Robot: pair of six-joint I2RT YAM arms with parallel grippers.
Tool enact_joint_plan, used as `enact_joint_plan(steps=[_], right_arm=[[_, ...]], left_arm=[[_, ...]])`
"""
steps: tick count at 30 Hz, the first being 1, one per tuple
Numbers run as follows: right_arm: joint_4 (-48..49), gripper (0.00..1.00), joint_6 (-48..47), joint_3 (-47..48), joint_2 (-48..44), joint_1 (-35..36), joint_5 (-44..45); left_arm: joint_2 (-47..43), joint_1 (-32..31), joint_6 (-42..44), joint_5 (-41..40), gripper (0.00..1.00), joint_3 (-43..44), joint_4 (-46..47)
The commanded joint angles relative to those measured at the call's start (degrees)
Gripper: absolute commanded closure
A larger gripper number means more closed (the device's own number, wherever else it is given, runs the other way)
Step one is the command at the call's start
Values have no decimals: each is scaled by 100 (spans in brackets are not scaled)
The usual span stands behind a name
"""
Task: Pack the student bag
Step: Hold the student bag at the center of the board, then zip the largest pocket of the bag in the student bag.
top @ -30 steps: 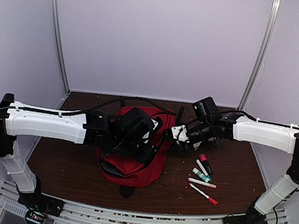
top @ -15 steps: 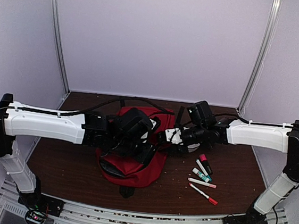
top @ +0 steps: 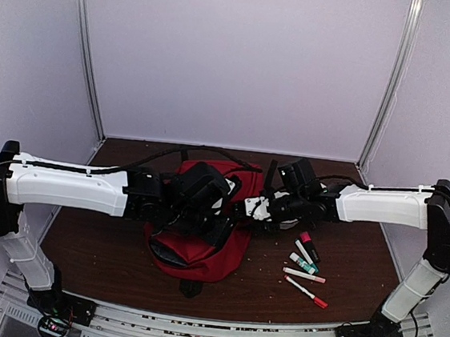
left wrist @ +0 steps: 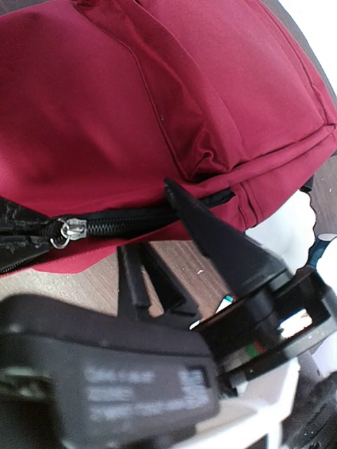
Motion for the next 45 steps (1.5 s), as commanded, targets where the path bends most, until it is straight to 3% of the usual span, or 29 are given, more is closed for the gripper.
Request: enact_joint_plan(steps=[1, 7, 9, 19, 28, 35, 45], right_arm=[[291, 70, 135, -89, 87, 33, 282], [231, 96, 29, -210, -39, -29, 422], [235, 100, -38, -320, -114, -96, 438], [380, 100, -495, -864, -257, -251, 828], [988, 100, -346, -1241, -369, -362, 1142], [1095, 100, -419, -1295, -408, -389, 1232], [1034, 100, -598, -1365, -482, -407, 1291]], left_arm=[[-126, 22, -74, -9, 100, 65, 187], [36, 23, -162, 62, 100, -14, 109], [79, 22, -218, 109, 100, -54, 70], [-111, -42, -576, 669, 100, -718, -60], [-734, -287, -836, 916, 100, -955, -335], [-1335, -329, -894, 647, 100, -1147, -1365], [-2213, -329, -1077, 269, 100, -1881, -1936]])
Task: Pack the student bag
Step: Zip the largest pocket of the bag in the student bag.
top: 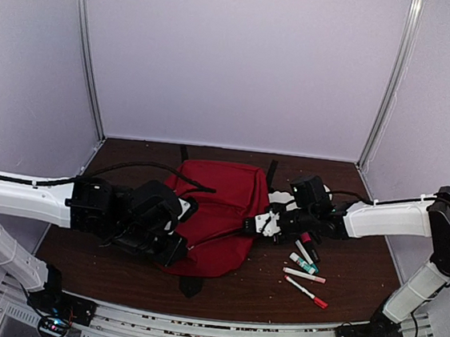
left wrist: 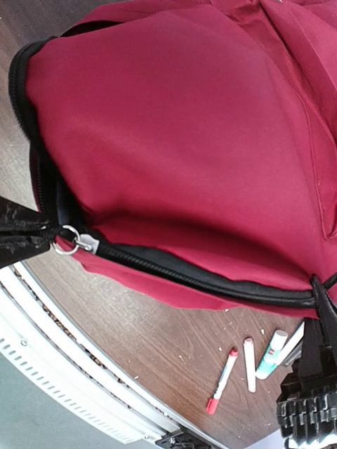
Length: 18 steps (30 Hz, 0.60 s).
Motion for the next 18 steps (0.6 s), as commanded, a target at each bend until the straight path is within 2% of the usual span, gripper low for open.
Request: enact_joint_plan(steps=[1, 6, 11, 15, 18], right_arm=[[-149, 100, -142, -102, -113, -215, 715], [-533, 98, -345, -1, -150, -203, 686], [-2069, 70, -112, 483, -491, 326, -147], [-2923, 58, 827, 1100, -424, 836, -1333], [-3304, 56, 1767, 1781, 61, 922, -2248]], left_arm=[[-445, -69, -156, -192, 100, -293, -847], [-546, -69, -85, -301, 100, -298, -816], [-499, -69, 156, -177, 100, -289, -132], [-445, -69, 245, -183, 100, -432, 410], [-538, -69, 110, -337, 100, -708, 811]])
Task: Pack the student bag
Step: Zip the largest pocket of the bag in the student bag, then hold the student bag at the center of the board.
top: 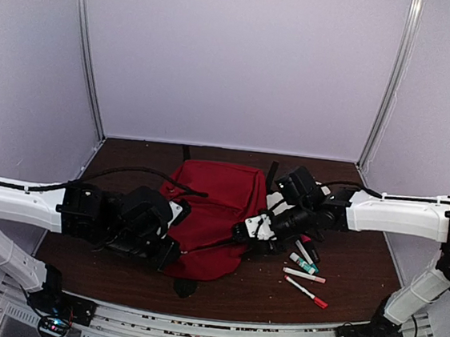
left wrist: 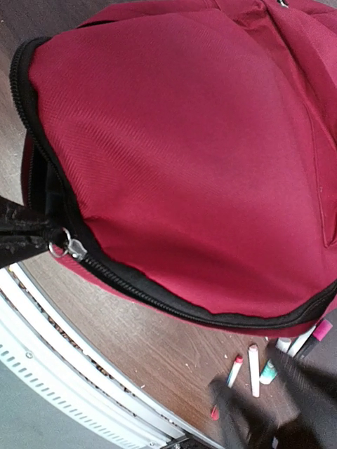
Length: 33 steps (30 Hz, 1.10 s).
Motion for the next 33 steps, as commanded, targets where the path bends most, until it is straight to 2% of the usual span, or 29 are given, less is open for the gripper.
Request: enact_joint_plan(steps=[1, 10, 14, 26, 33], right_arm=[[-1110, 56, 1529, 1009, 531, 161, -1534], [-1441, 58, 3199, 2415, 2018, 257, -1952], [-1412, 58, 3711, 2635, 2400, 268, -2165], [-903, 57, 4498, 2855, 2684, 325, -2288], [-1133, 62, 4163, 2885, 2752, 455, -2096]], left_arm=[[-235, -17, -14, -207, 100, -409, 783], [-954, -17, 28, -810, 100, -1221, 1985], [-1115, -17, 157, -969, 100, -1342, 2256], [-834, -77, 497, -573, 100, -1127, 2362], [-962, -96, 490, -683, 100, -1158, 2162]])
